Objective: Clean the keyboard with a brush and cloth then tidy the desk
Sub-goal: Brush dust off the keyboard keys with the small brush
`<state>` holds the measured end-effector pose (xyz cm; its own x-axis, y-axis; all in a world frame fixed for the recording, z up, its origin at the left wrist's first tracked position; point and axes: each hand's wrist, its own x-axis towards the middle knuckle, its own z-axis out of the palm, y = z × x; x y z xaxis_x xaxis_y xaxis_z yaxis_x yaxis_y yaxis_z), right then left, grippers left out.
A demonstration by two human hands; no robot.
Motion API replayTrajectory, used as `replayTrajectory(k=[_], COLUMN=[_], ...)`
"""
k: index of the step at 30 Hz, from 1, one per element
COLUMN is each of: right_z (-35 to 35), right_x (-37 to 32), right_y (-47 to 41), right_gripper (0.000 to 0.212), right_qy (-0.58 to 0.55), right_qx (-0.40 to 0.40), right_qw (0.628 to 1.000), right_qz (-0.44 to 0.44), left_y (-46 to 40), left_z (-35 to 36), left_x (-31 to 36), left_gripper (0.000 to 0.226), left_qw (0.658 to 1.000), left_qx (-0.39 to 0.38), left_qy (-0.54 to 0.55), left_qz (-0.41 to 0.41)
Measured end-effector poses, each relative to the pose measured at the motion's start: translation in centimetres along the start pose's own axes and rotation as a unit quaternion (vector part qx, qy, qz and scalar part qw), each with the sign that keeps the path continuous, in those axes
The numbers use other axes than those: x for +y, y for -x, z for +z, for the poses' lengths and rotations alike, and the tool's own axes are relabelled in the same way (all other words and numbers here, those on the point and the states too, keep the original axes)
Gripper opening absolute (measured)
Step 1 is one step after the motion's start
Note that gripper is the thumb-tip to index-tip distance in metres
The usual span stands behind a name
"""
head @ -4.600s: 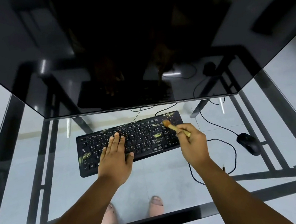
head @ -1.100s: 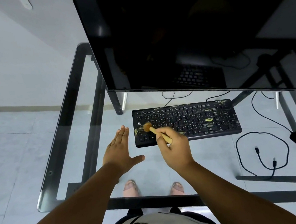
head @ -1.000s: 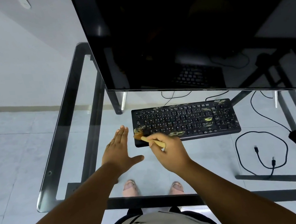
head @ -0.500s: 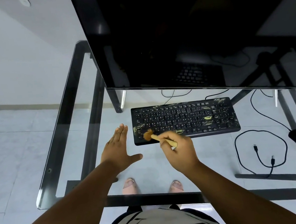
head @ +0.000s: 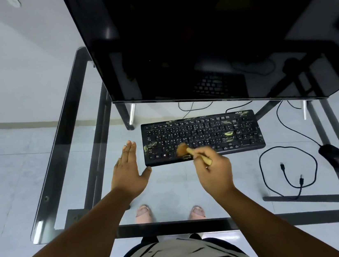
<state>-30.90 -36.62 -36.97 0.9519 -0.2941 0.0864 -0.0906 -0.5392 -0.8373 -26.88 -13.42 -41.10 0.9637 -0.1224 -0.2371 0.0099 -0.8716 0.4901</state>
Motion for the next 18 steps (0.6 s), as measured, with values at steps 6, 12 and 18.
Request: replayTrajectory(k=[6,12,18], right_z=[-0.7,-2.2,-3.8], right_x=[1.0,1.7,2.7], right_y=[-1.2,-1.4,-1.0], right_gripper=[0.013,0.015,0.015], right_qy=[0.005,-0.029,-0.032], right_qx=[-0.025,0.006,0.079], right_qw=[0.999,0.999,0.993], right_qz=[0.02,0.041,0.085], left_y=[0.1,0.4,0.5], left_z=[0.9,2.7,4.1], left_x=[1.7,3.8,4.8], left_gripper=[0.072,0.074,0.074], left_qw=[0.997,0.992,0.989], left_qx=[0.056,0.019,-0.005], left_qy=[-0.033,-0.075,-0.113], left_qz=[0.043,0.101,0.095])
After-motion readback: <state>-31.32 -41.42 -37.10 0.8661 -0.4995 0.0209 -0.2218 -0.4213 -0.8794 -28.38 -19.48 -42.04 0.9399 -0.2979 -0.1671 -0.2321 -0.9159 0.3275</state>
